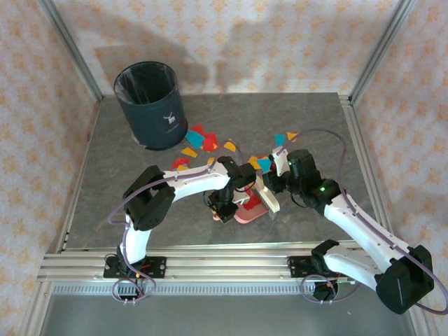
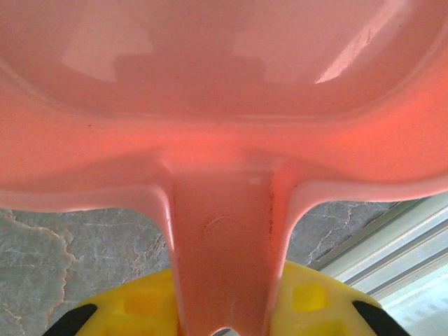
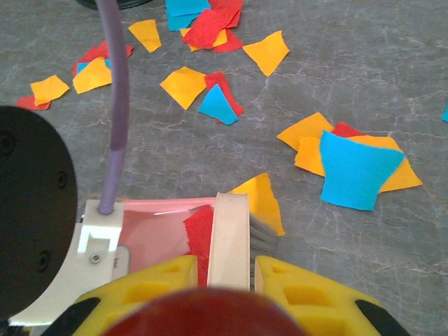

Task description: Sweep away the paper scraps from the table

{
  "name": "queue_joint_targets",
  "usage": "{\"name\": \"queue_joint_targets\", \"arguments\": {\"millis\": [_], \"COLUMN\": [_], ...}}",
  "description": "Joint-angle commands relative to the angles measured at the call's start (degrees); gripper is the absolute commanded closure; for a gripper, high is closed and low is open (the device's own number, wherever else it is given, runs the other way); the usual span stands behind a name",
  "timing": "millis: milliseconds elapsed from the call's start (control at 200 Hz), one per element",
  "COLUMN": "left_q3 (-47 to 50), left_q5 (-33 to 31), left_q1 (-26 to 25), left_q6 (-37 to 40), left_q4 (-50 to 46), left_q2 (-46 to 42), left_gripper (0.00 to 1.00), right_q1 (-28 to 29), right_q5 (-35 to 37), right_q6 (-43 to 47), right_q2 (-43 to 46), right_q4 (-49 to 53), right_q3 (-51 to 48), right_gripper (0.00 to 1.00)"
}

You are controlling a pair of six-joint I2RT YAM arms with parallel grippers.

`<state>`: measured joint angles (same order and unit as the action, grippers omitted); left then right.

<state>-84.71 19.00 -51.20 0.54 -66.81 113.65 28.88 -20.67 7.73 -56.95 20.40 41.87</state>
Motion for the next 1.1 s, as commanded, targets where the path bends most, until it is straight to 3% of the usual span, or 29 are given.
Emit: {"name": "queue_joint_targets", "arguments": {"millis": [0,160,615,751,1091], "left_q3": [-0.3,0.6,3.9,3.5,0.0], "left_q5": [-1.7,-1.8,-2.4,-2.3,-1.7], "left_q1": [1.0,2.1,5.0,5.8,6.6], "left_q6": [0.1,0.0,1.2,1.5,2.8], "left_q4": [-0.9,-0.4,0.2,0.1,-1.2], "left_q2": [-0.2,-1.0,-3.3,-2.7,0.5], "left_gripper": [1.00,1.00,1.00,1.00,1.00], "right_q1": [0.5,0.5,0.5,0.5,0.5], "right_q5": [-2.0,1.6,21.2,28.8,39.2], "right_q6": [-0.5,-0.4,-3.4,-4.1,-0.9], "right_q2": [1.0,3.3,8.7,8.0,0.5], "right_q4": [3.5,4.7,0.5,-3.1,-13.2], "right_q3": [2.0,2.5,0.7,-0.1,0.4], "right_gripper": [1.00,1.00,1.00,1.00,1.00]}}
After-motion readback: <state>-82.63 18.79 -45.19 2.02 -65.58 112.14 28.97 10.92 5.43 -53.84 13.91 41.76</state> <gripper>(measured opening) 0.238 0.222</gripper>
